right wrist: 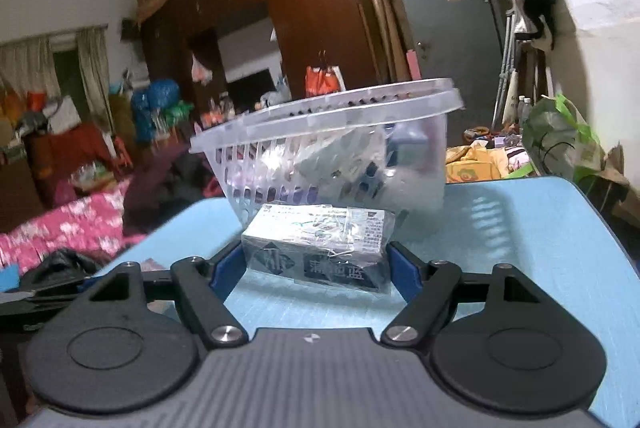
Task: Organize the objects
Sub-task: 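Grasp a wrapped white box with the right gripper while the left grasps a purple box, then lift both boxes over the white basket and open both grippers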
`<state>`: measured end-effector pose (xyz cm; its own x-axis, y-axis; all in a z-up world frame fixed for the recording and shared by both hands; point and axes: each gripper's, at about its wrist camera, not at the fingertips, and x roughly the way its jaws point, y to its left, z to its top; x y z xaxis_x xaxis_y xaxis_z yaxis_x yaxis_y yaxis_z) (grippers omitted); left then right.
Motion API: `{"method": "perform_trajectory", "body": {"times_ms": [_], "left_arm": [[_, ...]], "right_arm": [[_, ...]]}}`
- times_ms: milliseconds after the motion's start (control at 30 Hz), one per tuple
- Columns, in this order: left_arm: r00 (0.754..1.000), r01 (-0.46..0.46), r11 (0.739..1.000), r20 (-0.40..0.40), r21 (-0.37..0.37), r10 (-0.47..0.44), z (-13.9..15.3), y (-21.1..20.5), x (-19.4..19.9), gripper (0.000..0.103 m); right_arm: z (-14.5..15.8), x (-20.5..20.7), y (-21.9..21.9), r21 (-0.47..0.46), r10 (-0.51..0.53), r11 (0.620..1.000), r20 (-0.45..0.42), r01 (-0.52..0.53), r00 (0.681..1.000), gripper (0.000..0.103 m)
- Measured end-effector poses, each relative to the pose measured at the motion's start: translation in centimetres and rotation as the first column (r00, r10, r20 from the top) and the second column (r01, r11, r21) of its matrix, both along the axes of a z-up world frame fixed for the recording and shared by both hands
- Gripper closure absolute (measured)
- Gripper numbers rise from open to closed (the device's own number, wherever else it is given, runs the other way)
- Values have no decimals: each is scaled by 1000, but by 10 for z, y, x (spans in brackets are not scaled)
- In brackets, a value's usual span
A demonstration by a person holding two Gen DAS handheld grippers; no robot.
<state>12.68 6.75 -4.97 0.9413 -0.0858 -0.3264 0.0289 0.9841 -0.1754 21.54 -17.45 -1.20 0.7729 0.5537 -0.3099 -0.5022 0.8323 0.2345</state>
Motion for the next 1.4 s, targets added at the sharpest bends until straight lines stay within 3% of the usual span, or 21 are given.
{"method": "perform_trajectory", "body": {"times_ms": [167,500,667,733,867,967,1000,1033,1067,1100,1267,1400], "left_arm": [[1000,9,1000,4,18,-9,2,-10,2,40],[1000,11,999,25,42,-12,12,-18,5,40],[993,53,998,100,44,-57,69,-16,30,40],[992,45,998,112,49,-51,101,-14,55,40],[996,2,996,92,84,-9,143,-12,120,40],[998,-44,995,48,89,40,142,-9,162,39],[999,-33,996,41,87,29,138,-9,172,35],[1000,-19,995,25,100,16,132,-10,181,17],[999,-34,995,4,97,34,126,-9,187,8],[999,-45,995,-9,92,46,120,-6,189,1],[998,-63,989,11,136,63,107,-8,169,1],[999,-43,984,27,171,39,106,-14,138,1]], "right_arm": [[-7,-13,-1,-18,-12,1000,31,12,999,25],[-4,-22,-19,60,49,997,63,-53,997,24],[45,1,-6,40,104,993,164,-112,981,24],[76,22,3,31,102,993,227,-112,968,24],[118,81,30,-31,106,994,250,-101,962,24],[118,125,53,-125,105,989,218,-79,970,24],[113,137,59,-160,123,983,196,-92,973,23],[106,146,64,-181,111,980,176,-79,978,18],[99,152,67,-190,81,981,168,-48,982,4],[94,155,68,-196,63,980,166,-30,984,0],[86,140,45,-109,51,994,189,-31,981,0],[93,124,37,-137,-3,990,109,18,994,0]]}}
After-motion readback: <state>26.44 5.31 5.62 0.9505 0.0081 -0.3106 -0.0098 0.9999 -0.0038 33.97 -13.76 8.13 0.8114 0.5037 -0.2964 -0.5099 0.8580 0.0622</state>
